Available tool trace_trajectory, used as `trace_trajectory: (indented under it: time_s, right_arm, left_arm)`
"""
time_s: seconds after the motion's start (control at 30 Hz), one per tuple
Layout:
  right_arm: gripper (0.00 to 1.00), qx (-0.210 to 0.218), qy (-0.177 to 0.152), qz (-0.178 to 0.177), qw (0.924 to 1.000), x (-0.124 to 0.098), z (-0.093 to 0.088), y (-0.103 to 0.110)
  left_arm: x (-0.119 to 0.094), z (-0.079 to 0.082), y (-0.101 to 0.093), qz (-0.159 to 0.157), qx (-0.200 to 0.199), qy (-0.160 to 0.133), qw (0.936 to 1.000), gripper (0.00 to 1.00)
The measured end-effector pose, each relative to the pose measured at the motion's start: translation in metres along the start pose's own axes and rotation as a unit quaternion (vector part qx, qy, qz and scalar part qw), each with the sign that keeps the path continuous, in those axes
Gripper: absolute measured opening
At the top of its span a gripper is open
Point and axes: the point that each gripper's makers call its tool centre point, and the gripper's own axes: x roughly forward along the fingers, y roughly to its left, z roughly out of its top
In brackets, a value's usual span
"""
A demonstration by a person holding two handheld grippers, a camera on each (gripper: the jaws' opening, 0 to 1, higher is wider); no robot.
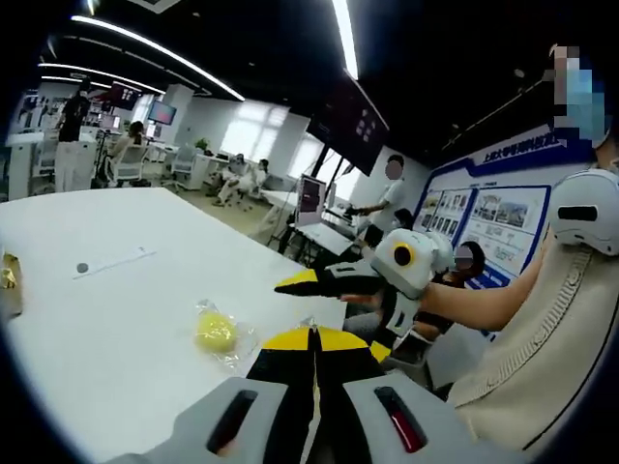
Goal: Compare the silicone blocks by pressing each to a similar depth, holding the contact briefly, and releasing to observe deformation and rebound differences across the visible hardness samples.
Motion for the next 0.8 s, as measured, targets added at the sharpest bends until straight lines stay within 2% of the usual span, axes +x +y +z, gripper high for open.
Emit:
trace_trajectory:
  time_s: [0.2, 0.3, 0.4, 0.47, 0.53, 0.6, 0.67, 0.7, 0.8]
  right_arm:
    - [0.76, 0.039, -0.027, -0.089, 0.9949, -0.046, -0.012, -0.016]
    - [0.77, 0.055, -0.032, -0.111, 0.9918, -0.064, -0.021, -0.015]
    - [0.76, 0.082, -0.030, -0.147, 0.9853, -0.082, -0.038, -0.013]
    - [0.79, 0.096, -0.022, -0.158, 0.9825, -0.089, -0.049, -0.009]
    - [0.88, 0.119, -0.027, -0.174, 0.9772, -0.096, -0.059, -0.006]
    - [0.92, 0.118, -0.024, -0.180, 0.9764, -0.099, -0.064, -0.003]
    - [0.90, 0.132, -0.019, -0.180, 0.9745, -0.100, -0.070, 0.002]
    - [0.89, 0.142, -0.005, -0.175, 0.9742, -0.100, -0.076, 0.006]
    - [0.87, 0.142, 0.008, -0.179, 0.9735, -0.101, -0.082, 0.008]
  left_arm:
    - [0.000, -0.016, 0.019, 0.028, -0.022, 0.011, 0.9993, 0.00]
    - [0.001, -0.023, 0.030, 0.041, -0.037, 0.010, 0.9984, 0.00]
    - [0.005, -0.029, 0.045, 0.060, -0.053, 0.004, 0.9968, 0.00]
    - [0.008, -0.033, 0.057, 0.079, -0.063, 0.000, 0.9949, 0.00]
    - [0.013, -0.037, 0.069, 0.088, -0.070, -0.003, 0.9937, 0.00]
    - [0.018, -0.040, 0.079, 0.099, -0.085, -0.004, 0.9915, 0.00]
    - [0.026, -0.044, 0.088, 0.101, -0.084, -0.002, 0.9913, 0.00]
    - [0.030, -0.046, 0.092, 0.099, -0.089, 0.001, 0.9910, 0.00]
    - [0.041, -0.048, 0.102, 0.096, -0.104, 0.000, 0.9899, 0.00]
